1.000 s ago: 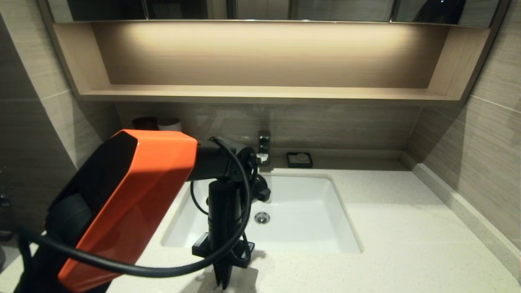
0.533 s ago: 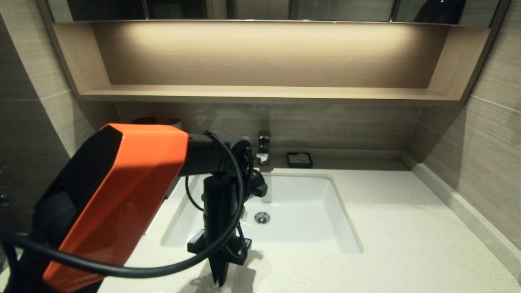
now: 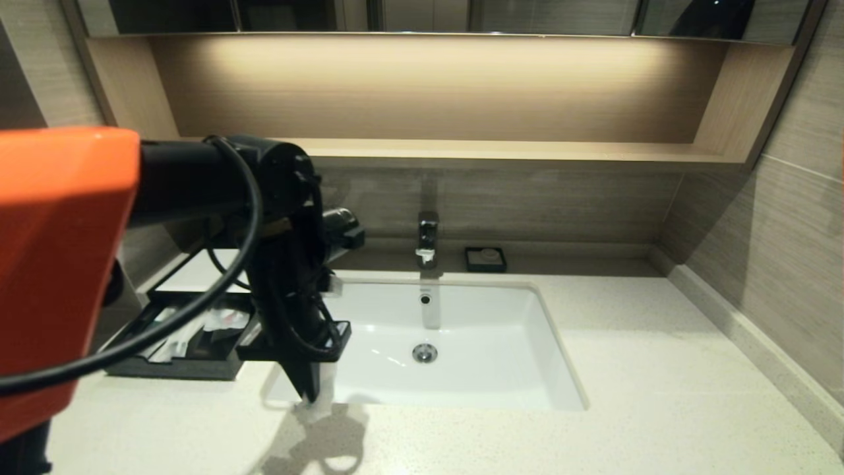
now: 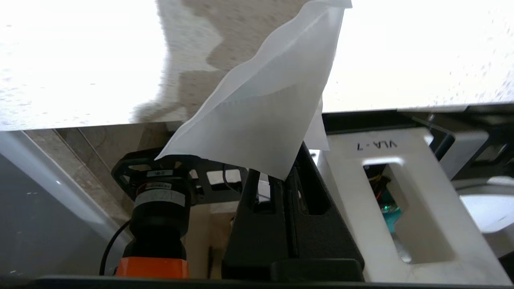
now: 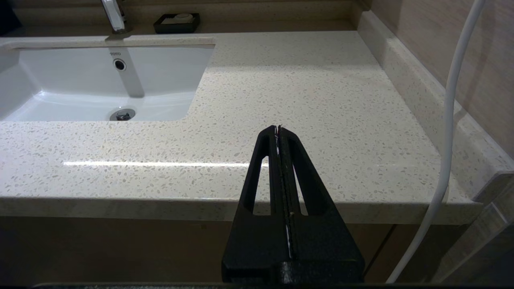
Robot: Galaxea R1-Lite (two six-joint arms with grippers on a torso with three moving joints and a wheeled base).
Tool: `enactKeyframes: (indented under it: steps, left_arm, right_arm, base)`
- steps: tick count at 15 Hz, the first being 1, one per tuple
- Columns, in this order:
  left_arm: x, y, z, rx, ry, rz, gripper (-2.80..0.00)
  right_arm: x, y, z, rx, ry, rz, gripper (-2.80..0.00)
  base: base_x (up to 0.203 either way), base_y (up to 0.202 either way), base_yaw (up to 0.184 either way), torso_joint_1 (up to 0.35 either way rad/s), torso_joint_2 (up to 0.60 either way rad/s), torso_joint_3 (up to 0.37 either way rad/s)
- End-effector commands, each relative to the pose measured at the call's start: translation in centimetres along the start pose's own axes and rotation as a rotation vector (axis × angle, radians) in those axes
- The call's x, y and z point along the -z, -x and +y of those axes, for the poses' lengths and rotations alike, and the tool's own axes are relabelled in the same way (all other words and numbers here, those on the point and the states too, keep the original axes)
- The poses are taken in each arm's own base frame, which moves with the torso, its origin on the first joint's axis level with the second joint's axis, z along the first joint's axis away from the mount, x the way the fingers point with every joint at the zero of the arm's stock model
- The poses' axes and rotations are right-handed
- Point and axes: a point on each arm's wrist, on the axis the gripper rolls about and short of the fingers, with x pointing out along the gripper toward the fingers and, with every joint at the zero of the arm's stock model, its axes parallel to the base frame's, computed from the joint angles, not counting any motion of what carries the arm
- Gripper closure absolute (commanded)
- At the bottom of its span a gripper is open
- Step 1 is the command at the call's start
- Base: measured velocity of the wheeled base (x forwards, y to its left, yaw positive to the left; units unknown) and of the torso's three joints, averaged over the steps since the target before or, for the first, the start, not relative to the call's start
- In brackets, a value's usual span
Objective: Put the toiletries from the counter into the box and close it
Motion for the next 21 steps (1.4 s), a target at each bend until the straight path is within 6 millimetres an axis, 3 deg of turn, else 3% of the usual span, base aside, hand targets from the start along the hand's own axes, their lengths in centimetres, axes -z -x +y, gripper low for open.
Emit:
enactKeyframes:
  steps: [1, 5, 11, 15, 21]
  left_arm:
    - [0.4, 2.6, 3.5, 0.02, 0.098, -0.076, 0.0]
    - [-0.3, 4.1, 8.7, 0.039, 0.25, -0.154, 0.0]
    - [-1.2, 5.4, 11.9, 0.043, 0.337, -0.318, 0.0]
    - [-3.0, 4.3, 15.0, 0.039, 0.419, -0.334, 0.0]
    - [-6.4, 1.7, 16.4, 0.069, 0.496, -0.373, 0.0]
  right_arm:
    - [0.0, 0.0, 0.0, 0.0, 0.0, 0.002, 0.0]
    - [0.0, 0.0, 0.0, 0.0, 0.0, 0.002, 0.0]
    - [0.0, 0.0, 0.0, 0.0, 0.0, 0.002, 0.0]
    - [0.0, 0.0, 0.0, 0.0, 0.0, 0.0, 0.0]
    - [0.0, 0.0, 0.0, 0.0, 0.0, 0.0, 0.0]
  base:
    - [0.0, 0.0, 0.0, 0.0, 0.0, 0.0]
    - [0.0, 0.0, 0.0, 0.0, 0.0, 0.0]
    - [0.0, 0.0, 0.0, 0.0, 0.0, 0.0]
    - [0.0, 0.0, 0.0, 0.0, 0.0, 0.0]
    - [0.0, 0.0, 0.0, 0.0, 0.0, 0.0]
